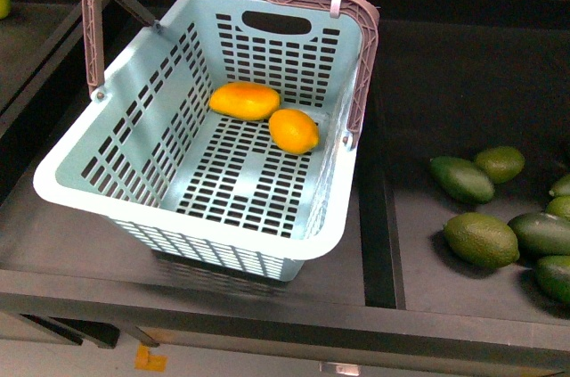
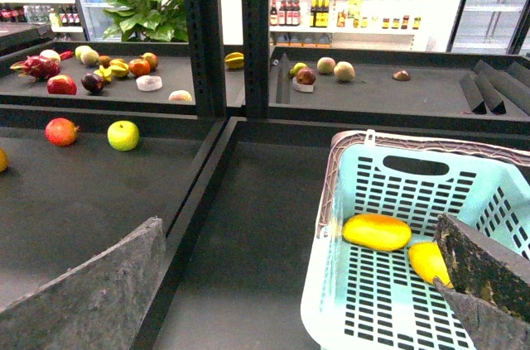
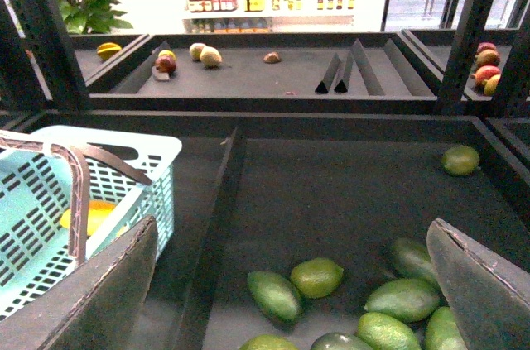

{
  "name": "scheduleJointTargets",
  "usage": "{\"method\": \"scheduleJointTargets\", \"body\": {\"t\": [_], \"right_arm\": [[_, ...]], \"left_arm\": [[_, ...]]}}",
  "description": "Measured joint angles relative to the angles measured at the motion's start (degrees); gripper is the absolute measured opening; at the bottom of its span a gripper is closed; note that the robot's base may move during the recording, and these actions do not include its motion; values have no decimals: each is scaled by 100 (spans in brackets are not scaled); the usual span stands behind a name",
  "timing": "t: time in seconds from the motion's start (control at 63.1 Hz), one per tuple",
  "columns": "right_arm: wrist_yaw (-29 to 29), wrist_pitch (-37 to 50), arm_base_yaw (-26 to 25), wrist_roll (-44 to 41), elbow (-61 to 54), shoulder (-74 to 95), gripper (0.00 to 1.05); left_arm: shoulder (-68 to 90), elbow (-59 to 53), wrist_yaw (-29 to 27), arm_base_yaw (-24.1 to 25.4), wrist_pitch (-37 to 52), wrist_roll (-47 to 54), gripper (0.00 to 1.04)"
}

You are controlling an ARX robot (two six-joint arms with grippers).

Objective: Pick lemon and mango into basket

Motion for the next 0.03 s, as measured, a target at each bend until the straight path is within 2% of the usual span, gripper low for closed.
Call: {"method": "scheduleJointTargets", "body": {"t": [0.032], "right_arm": [[0,0,0,0,0,0,96]], "left_arm": [[0,0,2,0,0,0,98]]}}
